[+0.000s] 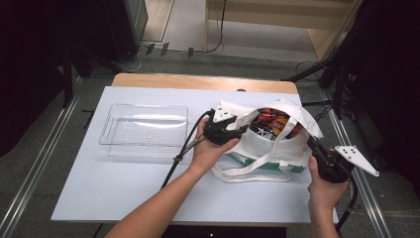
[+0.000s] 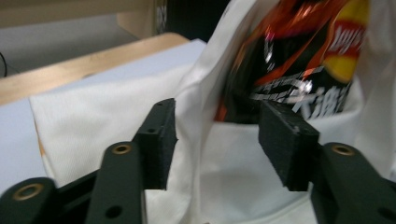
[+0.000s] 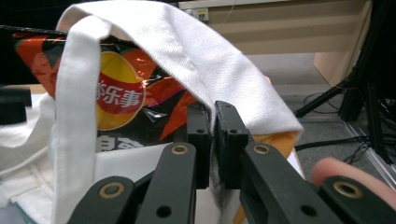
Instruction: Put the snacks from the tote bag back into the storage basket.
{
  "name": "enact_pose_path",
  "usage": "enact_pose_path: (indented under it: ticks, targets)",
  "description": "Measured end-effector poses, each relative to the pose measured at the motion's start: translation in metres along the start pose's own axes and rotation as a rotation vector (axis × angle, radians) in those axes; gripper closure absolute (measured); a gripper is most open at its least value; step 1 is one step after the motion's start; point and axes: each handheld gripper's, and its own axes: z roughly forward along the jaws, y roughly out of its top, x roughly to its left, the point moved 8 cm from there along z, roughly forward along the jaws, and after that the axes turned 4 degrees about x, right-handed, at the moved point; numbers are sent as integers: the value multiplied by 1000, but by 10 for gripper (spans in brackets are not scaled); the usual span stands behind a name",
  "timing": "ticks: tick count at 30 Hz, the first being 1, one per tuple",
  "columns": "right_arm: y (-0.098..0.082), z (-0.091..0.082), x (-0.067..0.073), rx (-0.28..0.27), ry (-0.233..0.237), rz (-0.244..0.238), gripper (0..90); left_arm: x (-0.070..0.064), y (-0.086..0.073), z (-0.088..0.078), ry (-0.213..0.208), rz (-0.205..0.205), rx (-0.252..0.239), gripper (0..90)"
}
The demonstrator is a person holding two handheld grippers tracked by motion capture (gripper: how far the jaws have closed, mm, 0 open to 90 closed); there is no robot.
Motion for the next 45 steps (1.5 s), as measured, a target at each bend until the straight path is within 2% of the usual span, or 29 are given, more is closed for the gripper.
enact_pose_path:
  ticks: [1,2,5,8,10,11,12,17,18,19,20,21,22,23,26,28,29,30,32,34,36,37,40,45]
  targets:
    - [0,0,0,0,0,0,870,0,0,0,0,0,0,439]
    - [0,0,1,-2,6,-8,871,-7,5,-1,-15,22,-14,439]
    - [-1,0,4,-2,15,-10,870,-20,13,0,-22,70,-28,459]
    - [-2,0,7,-2,26,-12,871,-23,17,5,1,92,-39,533]
    - [-3,0,8,-2,35,-13,871,-23,18,13,4,112,-30,515]
    - [-3,0,8,-2,35,-13,871,-23,18,15,4,111,-20,498]
    - [-3,0,9,1,44,-7,871,-25,19,20,-26,96,-19,503]
    - [-3,1,11,-3,53,-18,871,-28,23,24,-39,86,-35,525]
    - [-3,2,13,-1,60,-20,871,-28,24,25,-35,85,-30,545]
    - [-4,3,15,1,67,-27,872,-28,24,26,-32,81,-24,664]
    - [-4,3,16,2,72,-30,871,-28,24,28,-40,80,-16,710]
    - [-4,3,16,2,72,-30,871,-28,24,29,-40,83,-3,710]
    - [-5,4,17,5,75,-36,871,-27,22,30,-53,90,22,785]
    - [-4,4,20,-1,85,-41,871,-27,20,30,-63,102,32,899]
    - [-2,4,21,-8,82,-46,871,-25,19,27,-70,98,31,900]
    - [0,2,20,-21,66,-48,872,-25,18,23,-88,87,27,900]
    - [3,1,15,-36,24,-35,873,-24,17,20,-95,89,25,900]
    - [3,1,15,-36,24,-35,873,-23,16,17,-99,94,18,900]
    - [6,0,7,-40,-25,3,875,-21,13,10,-119,93,1,900]
    - [7,0,-4,-29,-68,61,875,-18,9,5,-132,112,-10,900]
    - [6,3,-12,-18,-97,86,875,-16,6,1,-155,111,-17,900]
    - [5,5,-15,-14,-103,107,875,-16,5,0,-156,121,-17,900]
    - [4,7,-15,-11,-110,122,875,-17,5,-2,-150,138,-11,900]
    - [6,7,-18,-15,-133,110,875,-16,5,-8,-151,133,-17,900]
